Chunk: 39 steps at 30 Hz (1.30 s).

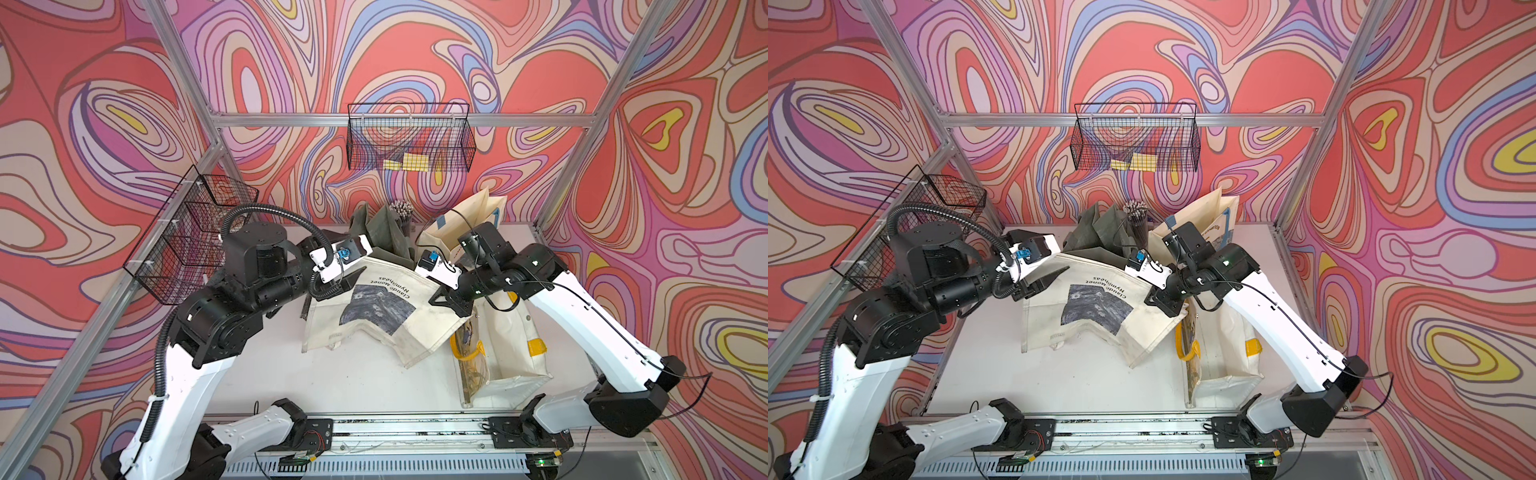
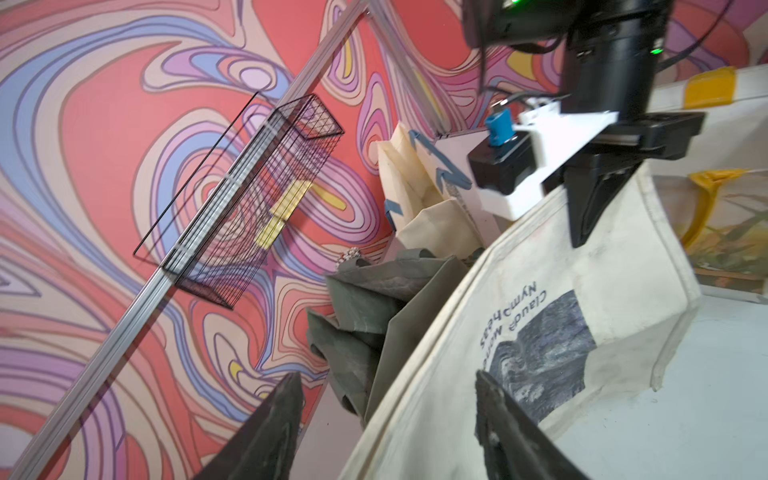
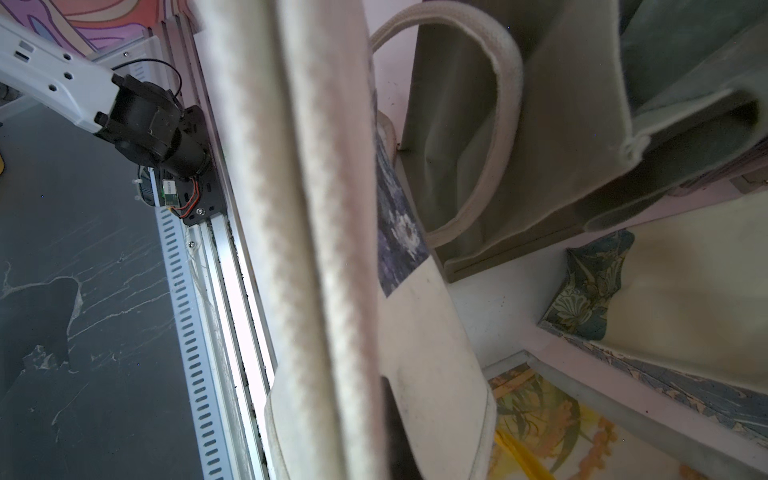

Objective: Put away the canvas bag
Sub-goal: Press the canvas bag at the center of the board.

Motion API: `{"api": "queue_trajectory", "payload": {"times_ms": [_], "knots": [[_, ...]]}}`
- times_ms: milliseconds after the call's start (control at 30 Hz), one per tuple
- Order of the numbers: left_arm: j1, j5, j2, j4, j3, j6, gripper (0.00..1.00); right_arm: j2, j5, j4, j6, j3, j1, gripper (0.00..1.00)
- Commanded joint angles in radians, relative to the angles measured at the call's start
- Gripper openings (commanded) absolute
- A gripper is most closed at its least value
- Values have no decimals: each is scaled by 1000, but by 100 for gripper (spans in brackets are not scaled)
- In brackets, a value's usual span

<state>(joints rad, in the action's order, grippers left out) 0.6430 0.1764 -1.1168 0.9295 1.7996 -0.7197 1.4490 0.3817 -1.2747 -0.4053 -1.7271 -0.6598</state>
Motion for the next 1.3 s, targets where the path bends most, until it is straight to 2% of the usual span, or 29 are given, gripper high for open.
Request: {"api": "queue_trajectory", "payload": {"times_ms": [0,133,433,767,967,1100,1133,1233,1267], "knots": [[77,-92,-50,117,58,-73,70,13,7,-25,-9,-72,5,0],[137,-108,-123,162,110,-66,72,28,-2,-49,-11,-99,5,0],[155,-137,-254,138,157,-56,75,34,-50,-61,-14,-109,5,0],[156,-226,-277,139,82,-27,71,47,-46,-57,-14,-132,6,0],[155,-244,-251,103,13,-23,44,49,-31,-48,-9,-146,5,0],[153,-240,-219,56,-31,-24,11,37,-15,-26,-3,-130,5,0],[153,-234,-209,38,-41,-28,0,36,-12,-23,-1,-122,5,0],[151,-226,-168,-17,-76,-47,0,29,3,-2,5,-91,5,0],[151,-226,-151,-41,-92,-53,0,21,5,13,5,-68,5,9]]}}
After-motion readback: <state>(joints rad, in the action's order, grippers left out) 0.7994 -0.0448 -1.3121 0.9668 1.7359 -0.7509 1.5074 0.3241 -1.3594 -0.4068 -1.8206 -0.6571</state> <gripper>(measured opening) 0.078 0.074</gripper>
